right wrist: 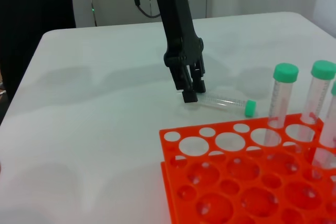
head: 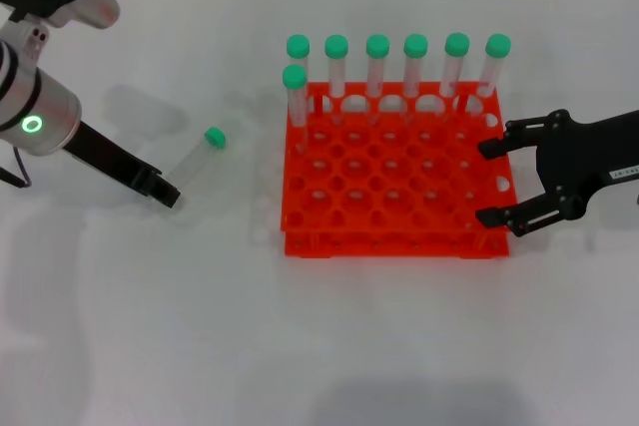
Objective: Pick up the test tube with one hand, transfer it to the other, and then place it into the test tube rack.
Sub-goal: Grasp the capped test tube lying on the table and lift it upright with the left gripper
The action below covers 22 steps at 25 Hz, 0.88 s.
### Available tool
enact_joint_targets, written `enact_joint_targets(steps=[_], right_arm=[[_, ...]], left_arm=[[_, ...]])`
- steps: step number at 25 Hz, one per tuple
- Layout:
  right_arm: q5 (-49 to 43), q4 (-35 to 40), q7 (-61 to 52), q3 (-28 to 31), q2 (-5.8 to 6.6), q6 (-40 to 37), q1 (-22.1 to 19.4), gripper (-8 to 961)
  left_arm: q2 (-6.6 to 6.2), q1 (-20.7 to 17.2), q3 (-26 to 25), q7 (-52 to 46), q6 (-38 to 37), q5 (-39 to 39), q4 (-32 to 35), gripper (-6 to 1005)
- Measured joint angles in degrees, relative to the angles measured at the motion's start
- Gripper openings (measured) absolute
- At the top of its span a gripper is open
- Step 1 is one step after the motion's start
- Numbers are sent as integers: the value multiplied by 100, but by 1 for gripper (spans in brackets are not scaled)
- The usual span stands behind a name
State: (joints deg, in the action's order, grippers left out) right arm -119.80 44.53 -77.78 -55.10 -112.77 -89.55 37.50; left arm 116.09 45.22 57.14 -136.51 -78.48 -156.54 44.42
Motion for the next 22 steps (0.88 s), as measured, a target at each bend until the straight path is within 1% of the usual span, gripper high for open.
enact_joint_targets(steps=[1, 7, 15, 17, 20, 22], right_arm=[[0, 0, 0, 0, -2, 13, 0, 868], [0, 31, -29, 0, -9, 50, 12, 869], [0, 40, -44, 7, -13, 73, 23, 868], [0, 49, -44, 9, -9, 86, 4, 868], [3, 51, -45, 18, -2, 91, -11, 868], [9, 52, -43, 72, -5, 95, -19, 868]], left_arm=[[-3, 0, 3, 0, 4, -9, -1, 531], [9, 1, 8, -13, 87, -127, -17, 318], [10, 50, -22, -12, 204, -89, 17, 216], [20, 40, -44, 20, 223, 36, 162, 190], [37, -45, -53, 129, 224, 302, 507, 192], [63, -190, -51, 347, 226, 615, 864, 193]])
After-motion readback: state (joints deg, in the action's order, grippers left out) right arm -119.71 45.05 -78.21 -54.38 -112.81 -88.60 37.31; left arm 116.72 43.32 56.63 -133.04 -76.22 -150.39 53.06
